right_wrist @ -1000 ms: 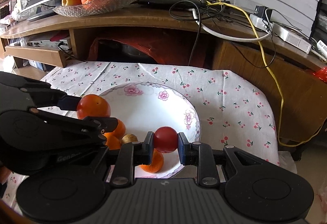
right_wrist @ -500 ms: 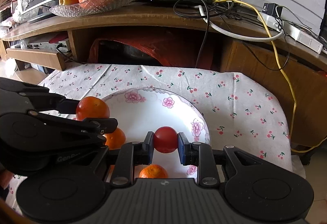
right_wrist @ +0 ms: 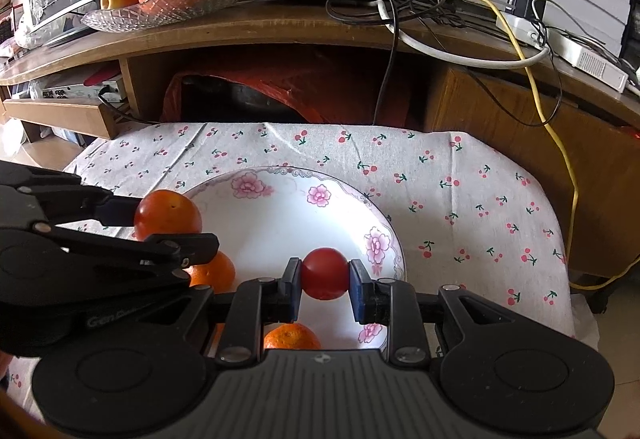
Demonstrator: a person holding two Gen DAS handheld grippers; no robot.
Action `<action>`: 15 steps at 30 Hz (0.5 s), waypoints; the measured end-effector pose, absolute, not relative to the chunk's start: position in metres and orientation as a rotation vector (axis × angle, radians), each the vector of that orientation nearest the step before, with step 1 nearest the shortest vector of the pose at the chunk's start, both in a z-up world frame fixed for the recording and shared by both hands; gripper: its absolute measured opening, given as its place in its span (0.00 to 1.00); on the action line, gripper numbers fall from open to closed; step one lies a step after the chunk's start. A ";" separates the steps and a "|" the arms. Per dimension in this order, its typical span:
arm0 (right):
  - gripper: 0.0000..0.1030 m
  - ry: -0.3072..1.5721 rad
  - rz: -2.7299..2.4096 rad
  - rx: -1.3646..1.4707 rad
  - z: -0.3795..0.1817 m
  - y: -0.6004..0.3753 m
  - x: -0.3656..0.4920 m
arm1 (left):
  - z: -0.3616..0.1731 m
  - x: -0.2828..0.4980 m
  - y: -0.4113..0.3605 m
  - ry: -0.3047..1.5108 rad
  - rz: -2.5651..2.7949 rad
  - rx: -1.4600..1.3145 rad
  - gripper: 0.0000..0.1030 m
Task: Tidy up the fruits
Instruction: 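Carry both held tomatoes over the white bowl with both tools, then open the right tool to drop its tomato while the left tool releases its tomato into the bowl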
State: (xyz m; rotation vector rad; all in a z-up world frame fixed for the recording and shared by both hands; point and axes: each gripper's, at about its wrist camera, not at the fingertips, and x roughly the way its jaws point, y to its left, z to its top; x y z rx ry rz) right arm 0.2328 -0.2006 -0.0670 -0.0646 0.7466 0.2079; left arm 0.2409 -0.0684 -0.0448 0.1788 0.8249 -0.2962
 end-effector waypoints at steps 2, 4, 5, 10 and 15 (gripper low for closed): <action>0.28 0.748 0.207 -0.061 -0.067 -0.201 0.233 | -0.045 0.241 -0.068 0.827 -0.297 0.174 0.49; 0.28 0.751 0.205 -0.060 -0.068 -0.201 0.234 | -0.045 0.241 -0.068 0.829 -0.300 0.172 0.49; 0.28 0.753 0.204 -0.059 -0.068 -0.201 0.234 | -0.045 0.241 -0.068 0.829 -0.300 0.171 0.49; 0.28 0.753 0.198 -0.060 -0.067 -0.202 0.234 | -0.045 0.242 -0.067 0.834 -0.302 0.159 0.49; 0.28 0.750 0.194 -0.058 -0.066 -0.202 0.233 | -0.044 0.241 -0.067 0.830 -0.300 0.158 0.49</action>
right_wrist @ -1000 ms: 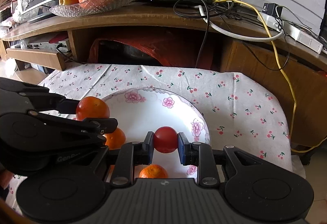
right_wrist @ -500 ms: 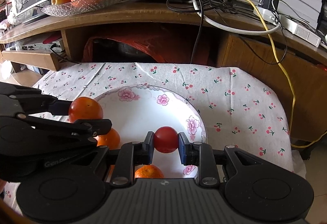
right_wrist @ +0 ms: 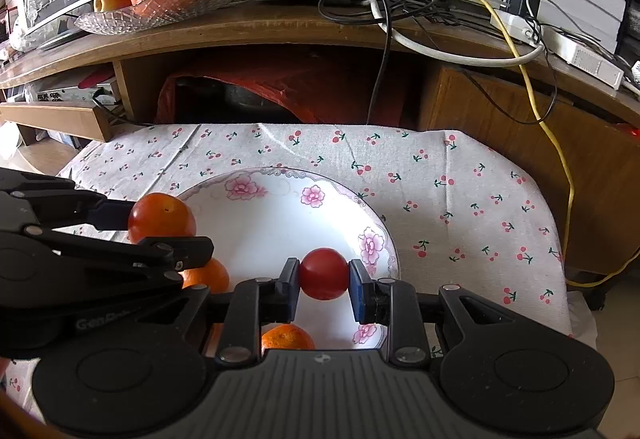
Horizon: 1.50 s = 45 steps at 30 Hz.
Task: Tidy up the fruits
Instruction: 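Open the right tool to drop its tomato while the left tool releases its tomato into the bowl, then withdraw both tools from the bowl toward the small brown fruits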
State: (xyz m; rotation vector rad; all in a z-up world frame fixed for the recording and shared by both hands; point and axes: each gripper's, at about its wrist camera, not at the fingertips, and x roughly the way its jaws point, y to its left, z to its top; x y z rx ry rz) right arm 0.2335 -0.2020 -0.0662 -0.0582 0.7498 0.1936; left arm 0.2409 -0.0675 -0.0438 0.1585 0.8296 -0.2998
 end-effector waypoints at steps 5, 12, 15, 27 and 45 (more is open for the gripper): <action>0.28 0.747 0.187 -0.054 -0.065 -0.203 0.232 | -0.042 0.240 -0.068 0.824 -0.302 0.152 0.50; 0.28 0.735 0.179 -0.044 -0.060 -0.206 0.229 | -0.035 0.238 -0.067 0.794 -0.300 0.149 0.57; 0.28 0.736 0.177 -0.052 -0.060 -0.205 0.227 | -0.035 0.237 -0.067 0.795 -0.301 0.152 0.57; 0.35 0.707 0.164 -0.041 -0.050 -0.208 0.221 | -0.023 0.229 -0.063 0.765 -0.308 0.135 0.59; 0.38 0.684 0.257 -0.051 -0.033 -0.187 0.160 | -0.008 0.178 -0.015 0.753 -0.302 0.159 0.63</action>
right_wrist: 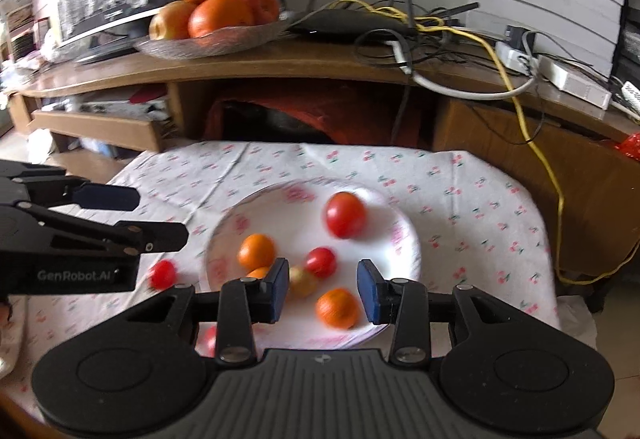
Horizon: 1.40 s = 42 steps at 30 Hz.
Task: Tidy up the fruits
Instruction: 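Withdraw both tools from the bowl toward the small brown fruits, then grasp a small brown fruit with the right tool while the left tool grasps another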
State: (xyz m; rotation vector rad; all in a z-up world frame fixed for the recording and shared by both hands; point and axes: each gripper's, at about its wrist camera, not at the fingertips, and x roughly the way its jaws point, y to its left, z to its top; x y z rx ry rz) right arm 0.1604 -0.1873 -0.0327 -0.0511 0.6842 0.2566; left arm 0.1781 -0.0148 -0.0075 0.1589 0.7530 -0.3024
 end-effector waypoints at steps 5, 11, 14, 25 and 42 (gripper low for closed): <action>0.38 0.725 0.339 -0.069 -0.041 -0.168 0.133 | -0.014 0.152 0.003 0.776 -0.319 0.188 0.65; 0.38 0.766 0.452 -0.136 -0.061 -0.136 0.115 | -0.023 0.140 0.022 0.805 -0.324 0.206 0.65; 0.38 0.787 0.473 -0.152 -0.071 -0.124 0.120 | -0.025 0.140 0.027 0.812 -0.332 0.202 0.65; 0.27 0.842 0.516 -0.172 -0.093 -0.113 0.132 | -0.048 0.150 0.011 0.849 -0.401 0.249 0.63; 0.27 0.870 0.458 -0.159 -0.087 -0.154 0.119 | -0.075 0.165 -0.018 0.903 -0.428 0.245 0.33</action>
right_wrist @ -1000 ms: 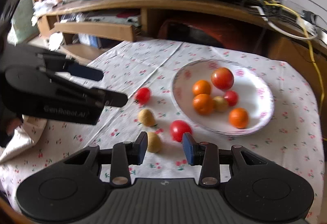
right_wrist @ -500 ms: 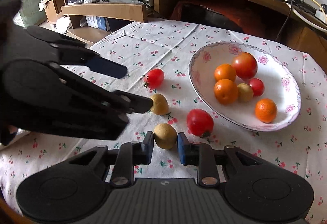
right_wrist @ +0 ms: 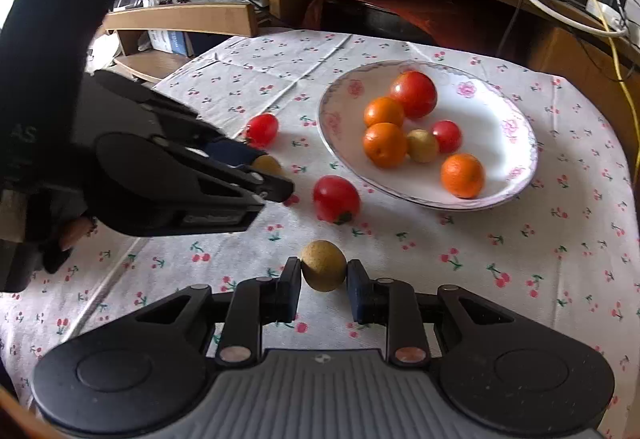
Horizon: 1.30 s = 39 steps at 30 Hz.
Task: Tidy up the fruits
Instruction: 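Grasp a small brown fruit with the right tool while the left tool grasps another, then lift and carry both brown fruits over the white bowl with both tools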
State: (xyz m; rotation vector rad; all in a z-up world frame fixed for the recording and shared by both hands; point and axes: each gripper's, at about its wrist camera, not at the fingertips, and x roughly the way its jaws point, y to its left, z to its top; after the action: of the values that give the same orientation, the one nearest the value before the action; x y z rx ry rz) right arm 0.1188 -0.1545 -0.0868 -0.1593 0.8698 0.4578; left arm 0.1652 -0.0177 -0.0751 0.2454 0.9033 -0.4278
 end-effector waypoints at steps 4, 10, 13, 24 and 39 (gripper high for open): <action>0.27 0.858 0.454 -0.161 -0.082 -0.158 0.113 | -0.069 0.149 -0.018 0.912 -0.456 0.257 0.33; 0.27 0.861 0.440 -0.193 -0.082 -0.165 0.087 | -0.060 0.108 -0.017 0.911 -0.497 0.254 0.33; 0.27 0.877 0.431 -0.216 -0.089 -0.166 0.076 | -0.066 0.092 -0.017 0.924 -0.504 0.273 0.33; 0.33 0.862 0.465 -0.211 -0.089 -0.168 0.075 | -0.072 0.083 -0.014 0.923 -0.516 0.308 0.51; 0.35 0.864 0.496 -0.239 -0.091 -0.161 0.074 | -0.073 0.074 -0.009 0.928 -0.495 0.267 0.41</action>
State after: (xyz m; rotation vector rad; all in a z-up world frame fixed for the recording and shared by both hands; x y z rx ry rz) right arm 0.0737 -0.1609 -0.0911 -0.2393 0.8638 0.4957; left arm 0.0743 -0.0090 -0.0729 0.2669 0.9280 -0.4946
